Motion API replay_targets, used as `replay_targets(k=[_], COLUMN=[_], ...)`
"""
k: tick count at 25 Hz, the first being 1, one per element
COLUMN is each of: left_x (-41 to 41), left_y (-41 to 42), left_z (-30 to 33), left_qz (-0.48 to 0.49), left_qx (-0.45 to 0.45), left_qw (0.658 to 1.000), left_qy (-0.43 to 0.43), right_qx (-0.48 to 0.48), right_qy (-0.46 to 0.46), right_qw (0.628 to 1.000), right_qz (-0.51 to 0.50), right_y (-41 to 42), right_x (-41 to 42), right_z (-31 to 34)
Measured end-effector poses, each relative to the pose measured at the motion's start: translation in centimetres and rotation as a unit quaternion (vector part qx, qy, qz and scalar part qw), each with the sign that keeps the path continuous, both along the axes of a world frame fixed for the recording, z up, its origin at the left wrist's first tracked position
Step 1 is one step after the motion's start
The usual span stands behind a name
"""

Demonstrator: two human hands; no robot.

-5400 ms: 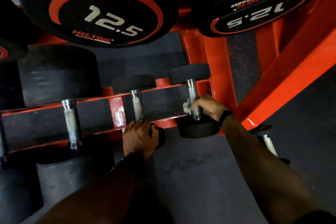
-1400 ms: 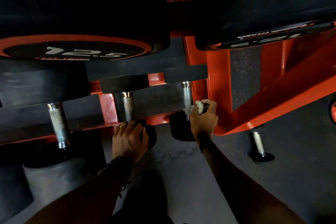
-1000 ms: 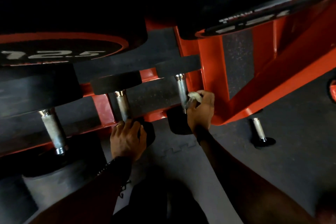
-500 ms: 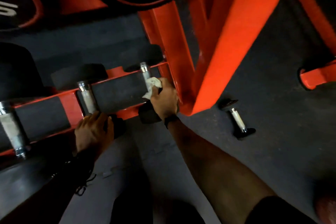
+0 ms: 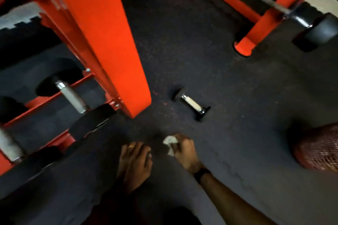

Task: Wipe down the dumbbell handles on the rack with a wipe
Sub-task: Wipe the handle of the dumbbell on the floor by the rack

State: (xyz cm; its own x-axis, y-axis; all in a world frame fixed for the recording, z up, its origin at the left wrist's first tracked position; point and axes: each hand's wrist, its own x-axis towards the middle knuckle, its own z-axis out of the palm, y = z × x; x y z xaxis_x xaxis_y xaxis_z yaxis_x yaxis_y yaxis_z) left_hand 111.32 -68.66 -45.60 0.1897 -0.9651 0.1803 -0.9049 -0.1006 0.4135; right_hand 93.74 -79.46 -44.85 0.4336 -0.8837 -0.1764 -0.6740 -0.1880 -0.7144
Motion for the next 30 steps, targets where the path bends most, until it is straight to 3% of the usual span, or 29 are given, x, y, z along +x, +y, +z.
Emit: replay_targets(k=[4,8,14,16,19,22,24,27,30], left_x=[-3.6,-3.3,-1.3,-1.8,-2.5,-1.5,-0.6,1.0,2.9], left_y=[-5.4,-7.8,-5.4,-4.0,-3.6,-5.7,-6.7,-6.7,-4.9], left_z=[-4.6,-8.4,-13.3,-14.0,-13.5,-12.7,-12.6,-13.0,-13.6], left_qz=[-0.095,-0.087,-0.067,-0.074,-0.068,-0.023,0.013,0.069,0.071], left_qx=[0.059,0.119,0.161,0.185,0.194,0.147,0.122,0.133,0.134], left_qw=[0.993,0.987,0.982,0.978,0.978,0.989,0.992,0.983,0.983], left_qy=[-0.024,-0.067,-0.074,-0.059,-0.034,-0.013,0.026,0.103,0.104], right_qx=[0.030,-0.003,-0.093,-0.148,-0.033,-0.061,-0.094,-0.068,-0.091], right_qy=[0.167,0.268,0.348,0.322,0.275,0.109,0.018,-0.041,-0.053], right_qw=[0.985,0.963,0.933,0.935,0.956,0.992,0.993,0.990,0.989], right_qz=[-0.038,-0.014,0.014,0.025,0.099,-0.011,-0.065,-0.113,-0.106], right_y=[-8.2,-13.7,-10.0,-5.4,0.4,1.7,1.2,0.9,1.5], right_x=[-7.0,-10.4,-9.5,-8.8,-8.2,-6.1,-4.1,-0.8,2.5], right_z=[-5.6,-9.6,-13.8,-14.3,-13.1,-11.1,-10.4,-9.9,-10.3])
